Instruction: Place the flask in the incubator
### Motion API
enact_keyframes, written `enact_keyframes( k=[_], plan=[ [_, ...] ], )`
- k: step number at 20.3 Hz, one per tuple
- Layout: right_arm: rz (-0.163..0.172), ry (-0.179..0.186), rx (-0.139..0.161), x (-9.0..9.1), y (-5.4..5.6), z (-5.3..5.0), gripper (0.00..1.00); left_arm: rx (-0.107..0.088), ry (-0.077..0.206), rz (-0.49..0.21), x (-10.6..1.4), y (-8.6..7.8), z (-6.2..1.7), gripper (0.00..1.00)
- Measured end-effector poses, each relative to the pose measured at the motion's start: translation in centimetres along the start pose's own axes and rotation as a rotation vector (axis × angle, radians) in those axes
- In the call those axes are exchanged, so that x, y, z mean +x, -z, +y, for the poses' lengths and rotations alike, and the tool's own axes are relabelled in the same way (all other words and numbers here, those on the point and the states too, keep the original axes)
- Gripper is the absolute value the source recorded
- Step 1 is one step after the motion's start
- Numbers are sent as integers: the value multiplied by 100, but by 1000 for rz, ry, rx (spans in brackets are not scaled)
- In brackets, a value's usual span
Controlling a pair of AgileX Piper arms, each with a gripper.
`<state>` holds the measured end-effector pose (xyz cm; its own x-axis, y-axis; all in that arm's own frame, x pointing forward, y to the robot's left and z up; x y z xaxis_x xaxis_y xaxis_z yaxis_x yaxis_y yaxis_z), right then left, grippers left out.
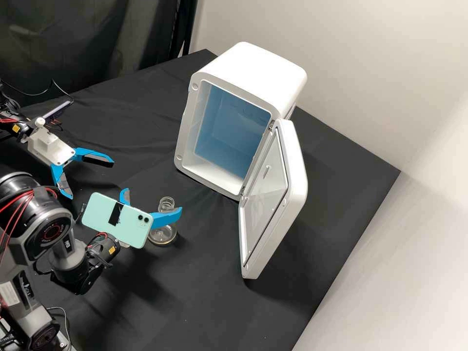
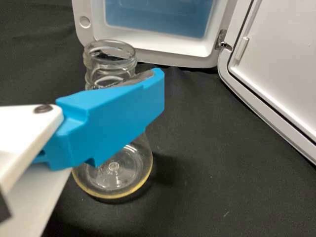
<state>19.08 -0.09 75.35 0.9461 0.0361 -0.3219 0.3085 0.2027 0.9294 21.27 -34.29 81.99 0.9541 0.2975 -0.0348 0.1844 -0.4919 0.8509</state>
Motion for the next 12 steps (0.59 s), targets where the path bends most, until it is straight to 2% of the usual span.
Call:
enact_keyframes(
  k=[4,12],
  plan=[
    [-38,14,13,37,-76,-18,100,0,0,0,0,0,0,100],
    [-94,-23,28,213,-245,82,100,0,0,0,0,0,0,100]
  ],
)
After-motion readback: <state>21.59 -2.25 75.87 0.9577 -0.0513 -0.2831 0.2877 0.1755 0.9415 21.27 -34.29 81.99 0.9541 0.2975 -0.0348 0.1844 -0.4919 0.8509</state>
